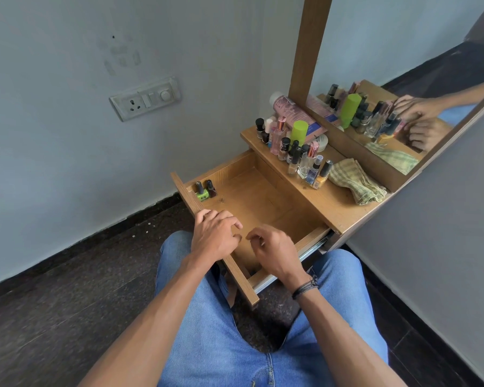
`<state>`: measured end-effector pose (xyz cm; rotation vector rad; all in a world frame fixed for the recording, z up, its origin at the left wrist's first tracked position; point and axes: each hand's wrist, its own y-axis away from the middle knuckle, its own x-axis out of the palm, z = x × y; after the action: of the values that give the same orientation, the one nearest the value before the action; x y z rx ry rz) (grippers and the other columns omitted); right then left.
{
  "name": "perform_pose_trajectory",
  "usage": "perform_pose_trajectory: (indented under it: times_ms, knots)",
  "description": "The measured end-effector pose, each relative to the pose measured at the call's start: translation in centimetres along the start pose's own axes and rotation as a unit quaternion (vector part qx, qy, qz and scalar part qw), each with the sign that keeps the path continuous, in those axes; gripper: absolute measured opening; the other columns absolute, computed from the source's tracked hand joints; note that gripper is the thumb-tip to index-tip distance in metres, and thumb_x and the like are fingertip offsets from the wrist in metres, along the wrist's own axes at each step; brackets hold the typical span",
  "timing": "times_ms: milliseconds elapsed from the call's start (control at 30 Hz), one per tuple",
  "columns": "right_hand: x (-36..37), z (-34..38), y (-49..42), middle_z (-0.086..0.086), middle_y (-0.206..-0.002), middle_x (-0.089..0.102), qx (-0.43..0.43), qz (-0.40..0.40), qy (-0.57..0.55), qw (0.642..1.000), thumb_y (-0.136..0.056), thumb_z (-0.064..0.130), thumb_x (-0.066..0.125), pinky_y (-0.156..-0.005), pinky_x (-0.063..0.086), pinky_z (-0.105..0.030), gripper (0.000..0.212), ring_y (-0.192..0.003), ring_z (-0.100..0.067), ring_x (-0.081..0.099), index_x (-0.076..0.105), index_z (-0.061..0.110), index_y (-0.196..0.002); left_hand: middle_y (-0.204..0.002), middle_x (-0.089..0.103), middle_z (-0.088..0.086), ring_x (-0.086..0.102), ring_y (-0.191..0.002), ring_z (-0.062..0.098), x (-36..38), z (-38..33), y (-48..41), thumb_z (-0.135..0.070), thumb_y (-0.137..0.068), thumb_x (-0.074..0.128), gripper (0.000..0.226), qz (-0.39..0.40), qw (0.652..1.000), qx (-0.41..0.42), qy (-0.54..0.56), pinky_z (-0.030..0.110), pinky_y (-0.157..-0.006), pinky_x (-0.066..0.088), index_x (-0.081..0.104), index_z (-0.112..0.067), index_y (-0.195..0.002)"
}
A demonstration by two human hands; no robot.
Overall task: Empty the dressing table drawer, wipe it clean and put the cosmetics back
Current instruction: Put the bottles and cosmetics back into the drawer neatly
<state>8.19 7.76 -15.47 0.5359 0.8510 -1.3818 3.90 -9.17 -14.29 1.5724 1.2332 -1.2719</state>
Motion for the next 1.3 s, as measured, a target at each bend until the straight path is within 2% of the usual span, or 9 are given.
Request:
perform_pose_trajectory:
  times_ms: [100,200,300,500,667,800,1000,1100,1300]
  knots:
    - [-3.5,-0.3,-1.5,0.007,-0.096,0.067,0.014,-0.124,-0.039,0.991,-0.096,0.003,0.055,-0.070,0.056,-0.020,0.021,-0.077,-0.004,0.063,0.072,0.016,-0.096,-0.124,0.053,-0.022,0.051,-0.114,0.007,-0.6,0.0,-0.4,-0.050,-0.086,0.067,0.028,0.028,0.999,0.003,0.024,0.035,-0.106,0.019,0.065,-0.041,-0.113]
    - [-8.0,-1.9,-3.8,0.002,-0.106,0.063,0.068,-0.272,-0.075,0.957,-0.091,0.001,0.060,-0.075,0.059,-0.031,0.022,-0.084,-0.011,0.062,0.068,0.015,-0.105,-0.131,0.048,-0.020,0.044,-0.123,0.009,-1.5,-0.5,-1.1,-0.045,-0.088,0.067,0.027,0.037,0.997,-0.004,0.070,0.040,-0.106,0.021,0.064,-0.040,-0.115]
    - [-11.4,-4.0,-6.0,0.001,-0.114,0.051,0.145,-0.344,-0.126,0.919,-0.086,0.008,0.068,-0.088,0.056,-0.039,0.033,-0.096,-0.017,0.058,0.060,0.013,-0.118,-0.134,0.047,-0.018,0.040,-0.127,0.010,-2.2,-1.1,-1.6,-0.045,-0.090,0.066,0.026,0.039,0.995,-0.005,0.087,0.041,-0.105,0.025,0.063,-0.040,-0.115]
    - [-13.1,-6.3,-7.6,0.003,-0.124,0.047,0.148,-0.310,-0.118,0.932,-0.077,0.037,0.084,-0.095,0.053,-0.042,0.068,-0.106,-0.019,0.056,0.050,0.020,-0.133,-0.135,0.046,-0.016,0.037,-0.129,0.013,-2.1,-1.3,-1.2,-0.040,-0.090,0.069,0.026,0.061,0.991,-0.008,0.115,0.042,-0.106,0.027,0.063,-0.037,-0.115]
    - [-12.9,-6.1,-7.7,0.002,-0.130,0.060,0.126,-0.249,-0.123,0.952,-0.077,0.046,0.085,-0.099,0.052,-0.046,0.065,-0.117,-0.019,0.057,0.059,0.022,-0.132,-0.136,0.045,-0.014,0.035,-0.128,0.016,-1.7,-0.8,-0.6,-0.035,-0.088,0.071,0.026,0.053,0.988,-0.006,0.142,0.045,-0.109,0.033,0.066,-0.034,-0.114]
    - [-12.8,-5.2,-7.5,-0.002,-0.132,0.063,0.109,-0.234,-0.116,0.959,-0.075,0.052,0.084,-0.100,0.046,-0.034,0.069,-0.120,-0.017,0.056,0.062,0.019,-0.131,-0.136,0.046,-0.014,0.034,-0.127,0.015,-1.6,-0.5,-0.6,-0.033,-0.086,0.072,0.027,0.049,0.984,-0.011,0.171,0.045,-0.106,0.040,0.067,-0.034,-0.112]
    - [-11.6,-4.8,-8.1,-0.004,-0.126,0.058,0.110,-0.237,-0.048,0.964,-0.075,0.045,0.086,-0.097,0.045,-0.037,0.065,-0.115,-0.022,0.051,0.059,0.023,-0.130,-0.139,0.045,-0.016,0.033,-0.132,0.015,-1.9,-1.6,-1.2,-0.036,-0.088,0.071,0.030,0.036,0.984,-0.030,0.175,0.045,-0.110,0.030,0.064,-0.038,-0.117]
    - [-10.8,-5.1,-7.9,-0.003,-0.125,0.057,0.116,-0.244,-0.040,0.962,-0.079,0.034,0.084,-0.097,0.046,-0.038,0.060,-0.112,-0.022,0.052,0.057,0.021,-0.131,-0.139,0.046,-0.015,0.035,-0.133,0.016,-2.2,-2.9,-2.0,-0.035,-0.091,0.069,0.035,0.048,0.981,-0.023,0.186,0.039,-0.105,0.033,0.060,-0.034,-0.124]
    - [-10.2,-5.9,-7.2,-0.005,-0.117,0.061,0.109,-0.259,-0.076,0.957,-0.086,0.011,0.073,-0.087,0.051,-0.045,0.054,-0.101,-0.024,0.056,0.047,0.020,-0.133,-0.149,0.041,-0.009,0.038,-0.137,0.019,-2.6,-5.7,-4.0,-0.033,-0.093,0.067,0.051,0.060,0.973,-0.010,0.222,0.047,-0.110,0.038,0.048,-0.030,-0.140]
